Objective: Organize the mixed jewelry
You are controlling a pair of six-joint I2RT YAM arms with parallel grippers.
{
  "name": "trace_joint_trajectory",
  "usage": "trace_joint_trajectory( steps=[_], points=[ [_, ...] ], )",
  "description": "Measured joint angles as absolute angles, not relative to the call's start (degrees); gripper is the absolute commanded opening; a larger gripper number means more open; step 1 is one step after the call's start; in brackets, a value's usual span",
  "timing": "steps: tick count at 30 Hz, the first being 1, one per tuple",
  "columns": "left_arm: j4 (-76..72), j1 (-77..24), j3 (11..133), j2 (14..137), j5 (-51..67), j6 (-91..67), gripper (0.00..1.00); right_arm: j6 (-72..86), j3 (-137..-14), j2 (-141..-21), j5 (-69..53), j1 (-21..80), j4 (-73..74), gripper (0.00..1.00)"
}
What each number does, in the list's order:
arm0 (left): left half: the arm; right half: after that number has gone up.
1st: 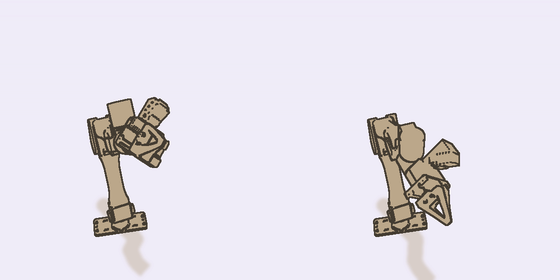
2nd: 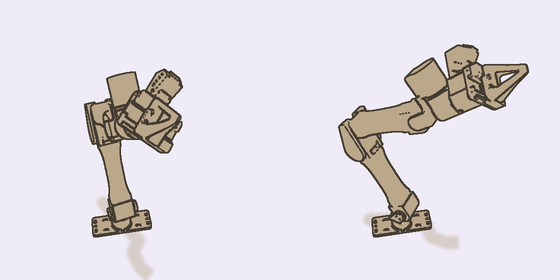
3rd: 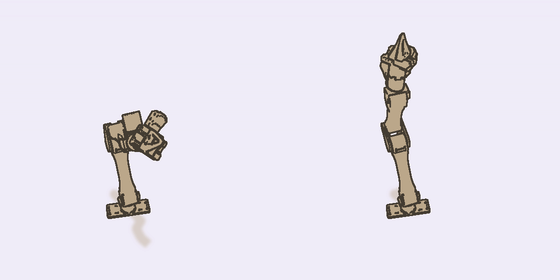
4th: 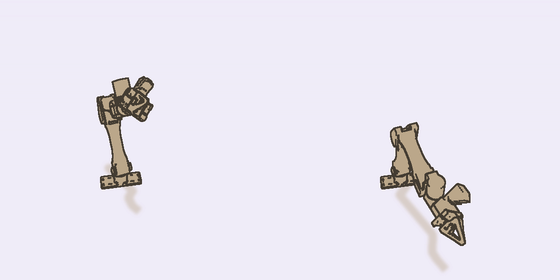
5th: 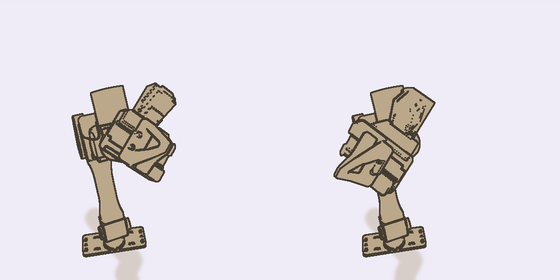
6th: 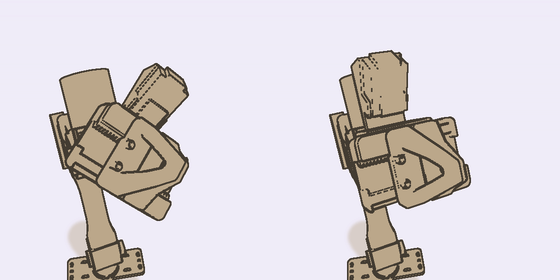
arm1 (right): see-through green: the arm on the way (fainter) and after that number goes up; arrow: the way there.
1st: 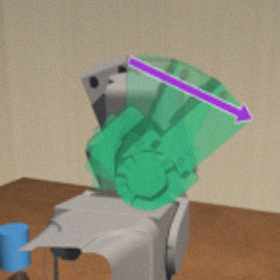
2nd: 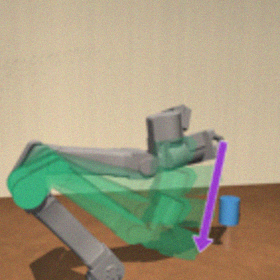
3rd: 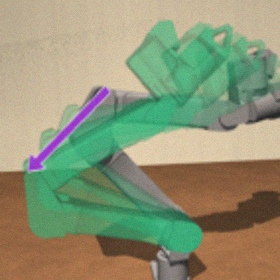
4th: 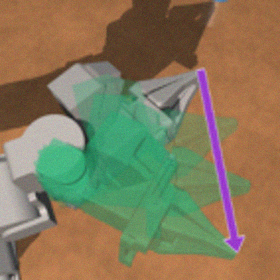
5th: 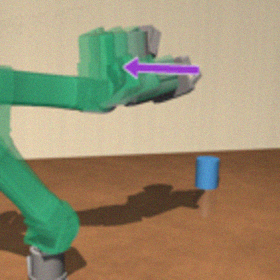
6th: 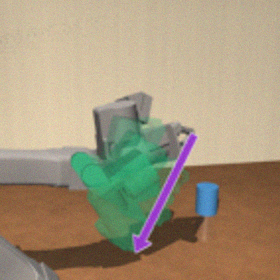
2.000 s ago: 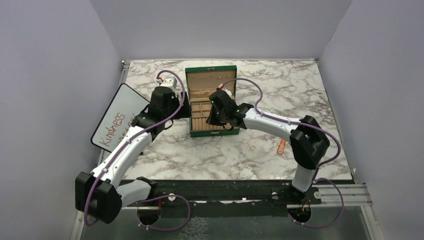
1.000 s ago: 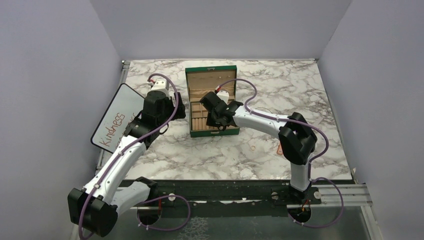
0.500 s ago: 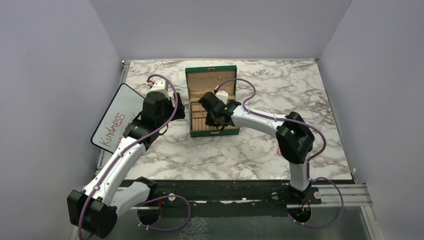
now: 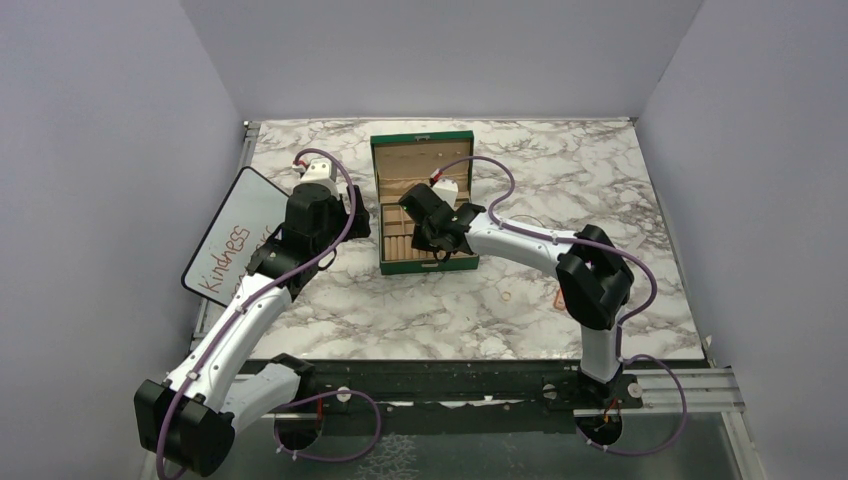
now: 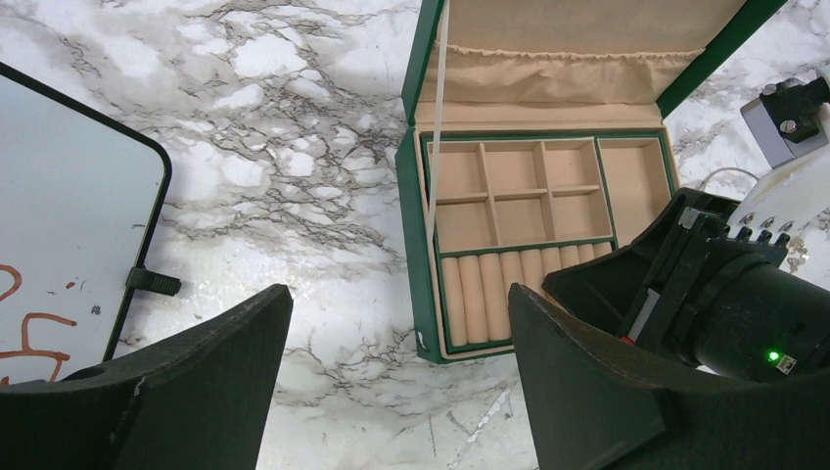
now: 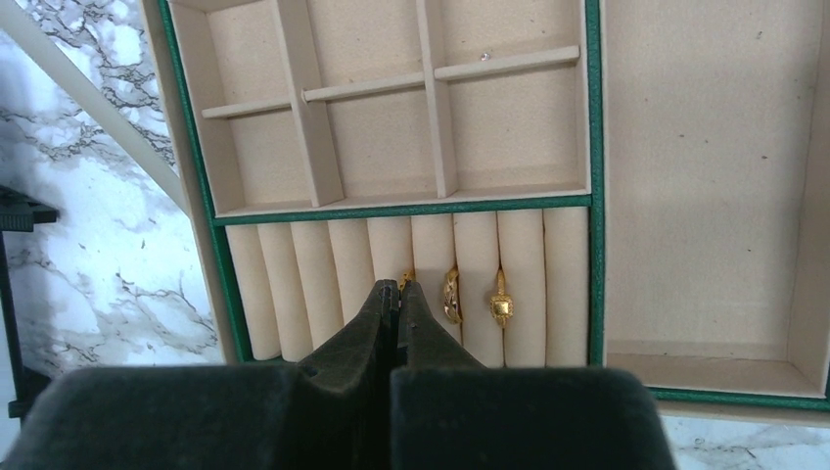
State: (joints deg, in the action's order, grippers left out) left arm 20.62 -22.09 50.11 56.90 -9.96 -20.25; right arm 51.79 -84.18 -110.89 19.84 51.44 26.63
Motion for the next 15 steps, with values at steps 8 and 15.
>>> trace_joint_trajectory(
  steps=[8, 15],
  points=[
    [20.49, -22.09, 50.0, 57.01, -9.96, -20.25, 0.82, 51.83, -84.27, -112.12, 19.81, 51.44, 26.61, 0.01],
    [20.25, -22.09, 49.87, 57.23, -9.96, -20.25, 0.82, 52.07, -84.27, -112.2, 19.79, 51.44, 26.61, 0.05]
  ],
)
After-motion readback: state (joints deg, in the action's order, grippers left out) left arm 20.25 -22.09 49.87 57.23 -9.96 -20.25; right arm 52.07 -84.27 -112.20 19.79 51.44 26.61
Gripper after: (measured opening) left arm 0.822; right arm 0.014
